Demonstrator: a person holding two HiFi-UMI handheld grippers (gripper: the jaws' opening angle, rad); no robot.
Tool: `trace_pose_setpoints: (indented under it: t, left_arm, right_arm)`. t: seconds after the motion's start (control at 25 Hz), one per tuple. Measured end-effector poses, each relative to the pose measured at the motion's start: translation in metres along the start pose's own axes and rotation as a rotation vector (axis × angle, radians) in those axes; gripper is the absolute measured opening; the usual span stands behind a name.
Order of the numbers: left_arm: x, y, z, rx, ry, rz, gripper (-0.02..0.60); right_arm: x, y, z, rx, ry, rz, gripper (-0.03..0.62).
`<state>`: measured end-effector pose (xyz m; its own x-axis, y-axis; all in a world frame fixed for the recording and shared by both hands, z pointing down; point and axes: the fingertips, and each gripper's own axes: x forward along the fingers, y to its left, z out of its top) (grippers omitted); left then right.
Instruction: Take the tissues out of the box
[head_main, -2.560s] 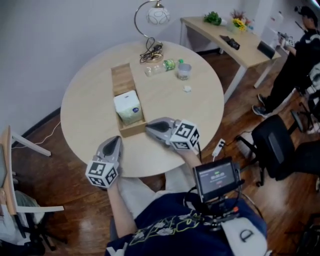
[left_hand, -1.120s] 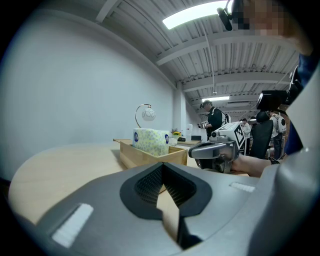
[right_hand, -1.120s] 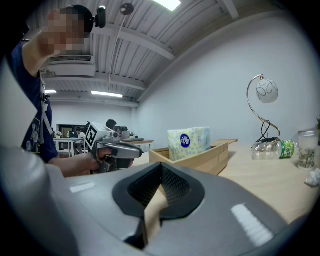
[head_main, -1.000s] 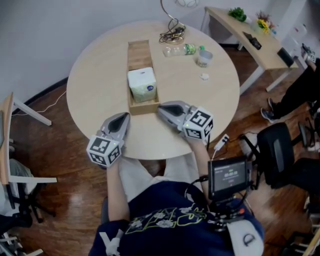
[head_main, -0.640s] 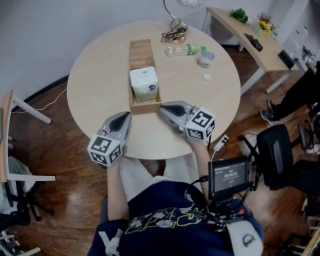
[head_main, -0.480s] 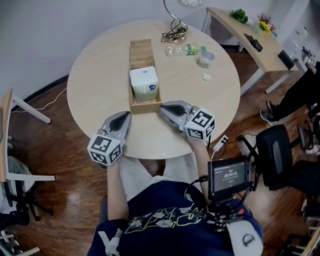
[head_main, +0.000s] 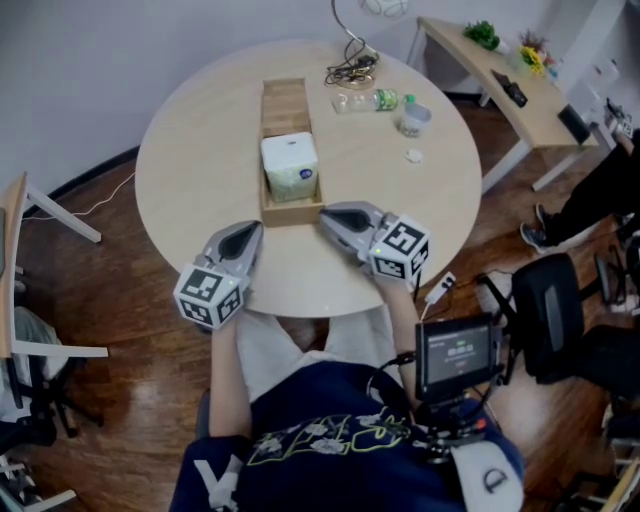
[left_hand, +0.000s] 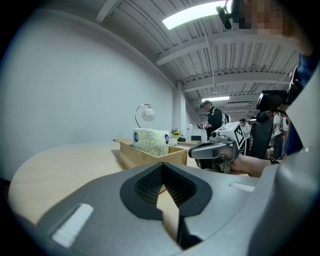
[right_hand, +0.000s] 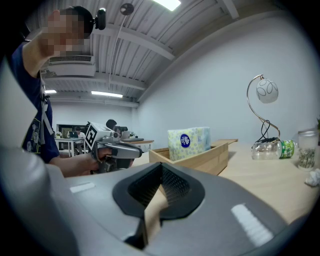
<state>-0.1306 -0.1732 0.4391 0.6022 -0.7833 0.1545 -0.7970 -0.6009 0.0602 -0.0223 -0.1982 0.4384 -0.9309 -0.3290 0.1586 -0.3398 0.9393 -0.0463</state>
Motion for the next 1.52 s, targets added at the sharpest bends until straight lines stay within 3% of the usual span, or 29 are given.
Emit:
trace_pose_setpoints:
  t: [0.12, 0.28, 0.32, 0.44, 0.48, 0.72, 0.8, 0.88, 1.28, 1.52]
  left_arm:
    - [0.001, -0.003, -0.001, 0.006, 0.002, -0.031, 0.003]
    - [0.006, -0.009, 0.006, 0.028, -0.028, -0.146, 0.006]
    - [0.007, -0.008, 0.011, 0.02, -0.055, -0.151, 0.026]
    - [0.009, 0.005, 0.026, -0.023, -0.138, -0.116, 0.22]
    - [0.011, 0.009, 0.029, -0.024, -0.147, -0.104, 0.236]
    - [0.027, 0.018, 0.037, 0.077, -0.08, -0.08, 0.241]
    - [0.033, 0.02, 0.04, 0.094, -0.062, -0.079, 0.296]
    - [0.037, 0.022, 0.041, 0.118, -0.044, -0.071, 0.307]
    - [0.049, 0.025, 0.068, 0.16, -0.026, -0.075, 0.339]
    - [0.063, 0.029, 0.06, 0.284, 0.11, -0.075, 0.416]
  right_arm:
    - [0.0, -0.002, -0.004, -0.001, 0.004, 0.005, -0.003]
    - [0.002, 0.001, -0.001, 0.002, -0.005, -0.003, -0.003]
    - [0.002, 0.001, 0.001, 0.001, -0.007, -0.003, -0.003]
    - [0.003, 0.001, 0.0, 0.0, -0.004, 0.002, -0.003]
    - [0.003, 0.001, -0.001, 0.001, -0.003, 0.002, -0.003]
    - [0.004, 0.003, 0.003, 0.007, -0.003, -0.006, -0.003]
    - [0.004, 0.003, 0.003, 0.007, -0.001, -0.009, -0.003]
    - [0.004, 0.002, 0.001, 0.004, 0.004, -0.007, -0.003]
    - [0.005, 0.004, 0.0, 0.005, 0.01, -0.008, -0.003]
    - [0.007, 0.004, 0.002, 0.011, 0.001, -0.01, -0.003]
